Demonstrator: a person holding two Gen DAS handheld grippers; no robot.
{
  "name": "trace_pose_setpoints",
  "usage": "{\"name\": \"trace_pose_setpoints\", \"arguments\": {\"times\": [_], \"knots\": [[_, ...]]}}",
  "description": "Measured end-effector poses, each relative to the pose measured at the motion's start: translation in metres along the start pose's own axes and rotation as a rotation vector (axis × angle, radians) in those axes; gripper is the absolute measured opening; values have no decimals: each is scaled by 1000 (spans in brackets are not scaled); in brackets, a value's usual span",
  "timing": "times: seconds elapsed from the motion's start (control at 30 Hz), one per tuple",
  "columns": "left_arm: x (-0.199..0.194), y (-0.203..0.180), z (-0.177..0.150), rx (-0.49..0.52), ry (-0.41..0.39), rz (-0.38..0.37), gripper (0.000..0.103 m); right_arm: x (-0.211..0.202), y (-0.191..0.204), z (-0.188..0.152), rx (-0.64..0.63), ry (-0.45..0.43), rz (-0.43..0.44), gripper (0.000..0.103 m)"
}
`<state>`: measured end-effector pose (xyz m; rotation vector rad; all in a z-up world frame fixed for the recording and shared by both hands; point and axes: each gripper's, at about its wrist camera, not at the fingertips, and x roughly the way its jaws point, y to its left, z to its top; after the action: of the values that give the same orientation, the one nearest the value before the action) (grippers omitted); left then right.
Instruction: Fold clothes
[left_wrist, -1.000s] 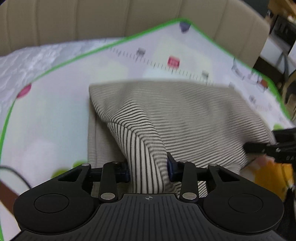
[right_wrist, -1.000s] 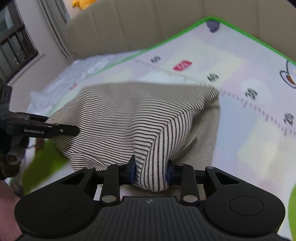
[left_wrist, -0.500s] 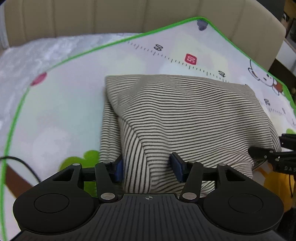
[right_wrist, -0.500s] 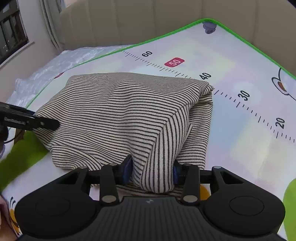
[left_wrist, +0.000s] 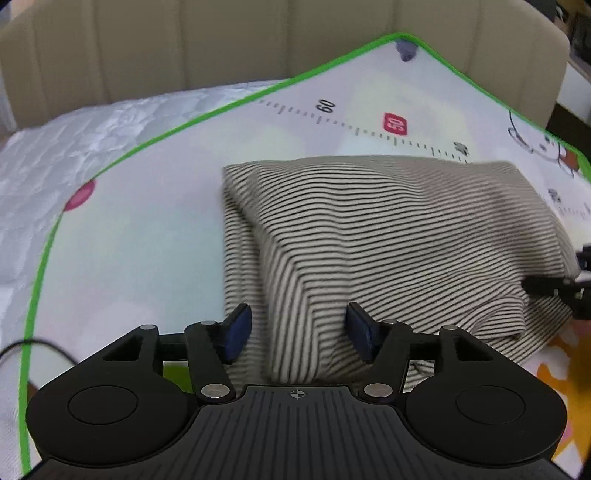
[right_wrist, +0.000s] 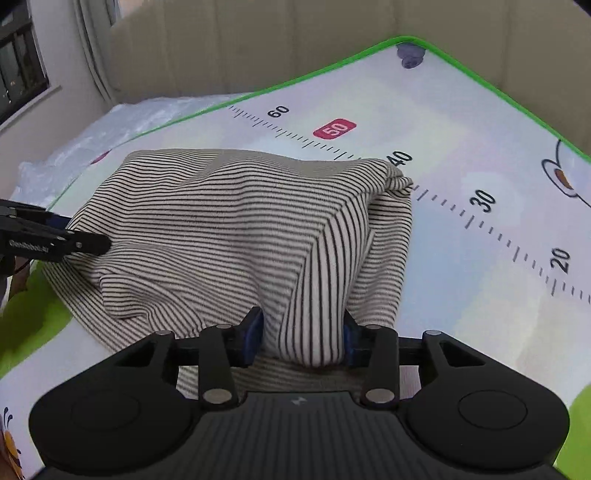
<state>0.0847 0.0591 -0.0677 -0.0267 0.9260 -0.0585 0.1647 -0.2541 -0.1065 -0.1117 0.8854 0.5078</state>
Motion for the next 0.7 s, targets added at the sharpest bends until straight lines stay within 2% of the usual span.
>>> {"name": "trace_pose_setpoints", "arguments": {"times": [0.07, 0.17, 0.2, 0.3, 0.4, 0.47, 0.6, 0.7], "knots": [[-12, 2, 2, -18, -12, 45, 72, -2, 3, -1, -26, 0, -14, 45], [-35, -8, 4, -17, -59, 91, 68, -2, 9, -2, -61, 0, -34, 49], [-43, -12, 4, -25, -74, 78, 69, -2, 9, -2, -56, -2, -37, 49], [-60, -21, 1, -91, -87, -40, 72, -2, 11, -3, -49, -6, -45, 50], [-55, -31, -7, -158, -11, -141, 74, -2, 12, -4, -57, -10, -52, 52], [-44, -37, -13, -177, 47, -164, 74, -2, 13, -4, -54, -10, -52, 53], [-21, -40, -24, -187, 86, -101, 74, -7, 13, -1, -54, -1, -47, 56], [-14, -28, -24, -203, 49, -38, 74, -30, 11, 7, -49, -52, -19, 63]]}}
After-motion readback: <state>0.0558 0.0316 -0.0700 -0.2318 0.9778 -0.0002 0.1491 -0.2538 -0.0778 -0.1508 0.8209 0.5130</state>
